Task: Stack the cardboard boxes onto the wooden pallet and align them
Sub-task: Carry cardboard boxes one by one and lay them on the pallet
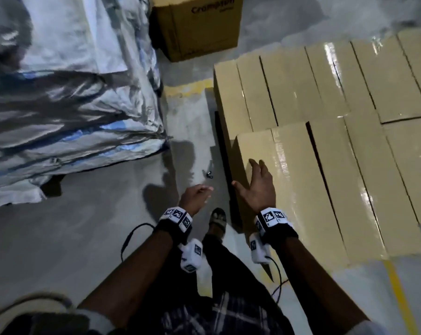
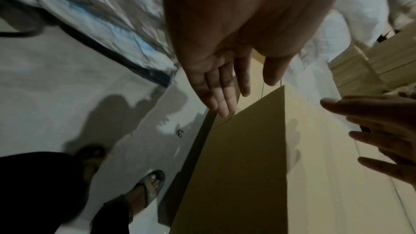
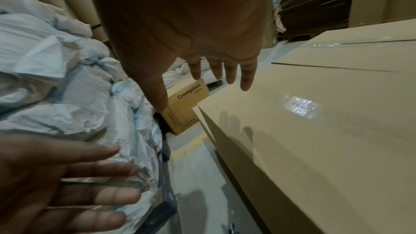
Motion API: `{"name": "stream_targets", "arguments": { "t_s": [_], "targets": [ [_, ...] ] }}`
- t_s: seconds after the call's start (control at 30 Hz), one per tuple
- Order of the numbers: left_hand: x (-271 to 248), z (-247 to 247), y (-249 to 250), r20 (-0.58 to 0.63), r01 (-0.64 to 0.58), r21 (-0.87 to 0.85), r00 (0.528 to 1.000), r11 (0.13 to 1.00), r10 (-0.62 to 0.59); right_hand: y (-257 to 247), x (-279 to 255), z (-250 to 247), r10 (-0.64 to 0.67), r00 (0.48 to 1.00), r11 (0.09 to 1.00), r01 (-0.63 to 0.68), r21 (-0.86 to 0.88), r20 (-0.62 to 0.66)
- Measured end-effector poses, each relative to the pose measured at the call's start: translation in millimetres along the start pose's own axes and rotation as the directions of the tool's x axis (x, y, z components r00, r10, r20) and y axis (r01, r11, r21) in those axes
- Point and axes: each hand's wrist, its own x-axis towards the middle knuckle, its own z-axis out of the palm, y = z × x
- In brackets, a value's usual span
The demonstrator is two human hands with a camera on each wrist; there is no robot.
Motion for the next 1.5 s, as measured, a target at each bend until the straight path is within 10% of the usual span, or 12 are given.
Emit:
{"name": "stream_targets", "arguments": {
  "t_s": [0.5,0.8,1.5],
  "targets": [
    [258,53,19,0.305,0.194,-0.012,0.935,0.981,-0.181,-5,69,109,0.276,0.892,0.937,-0.332,-0.104,-0.358],
    [307,87,24,0.472,0.403,-0.335,0.854,0.852,-0.219,14,76,125,0.287,0.874,0.914,-0.373,-0.162,-0.392],
    [345,118,34,0.425,0.397,-0.395,0.878,0.828,-0.218,25,80,125,0.266,0.851,0.884,-0.402,-0.237,-0.452]
  ]
}}
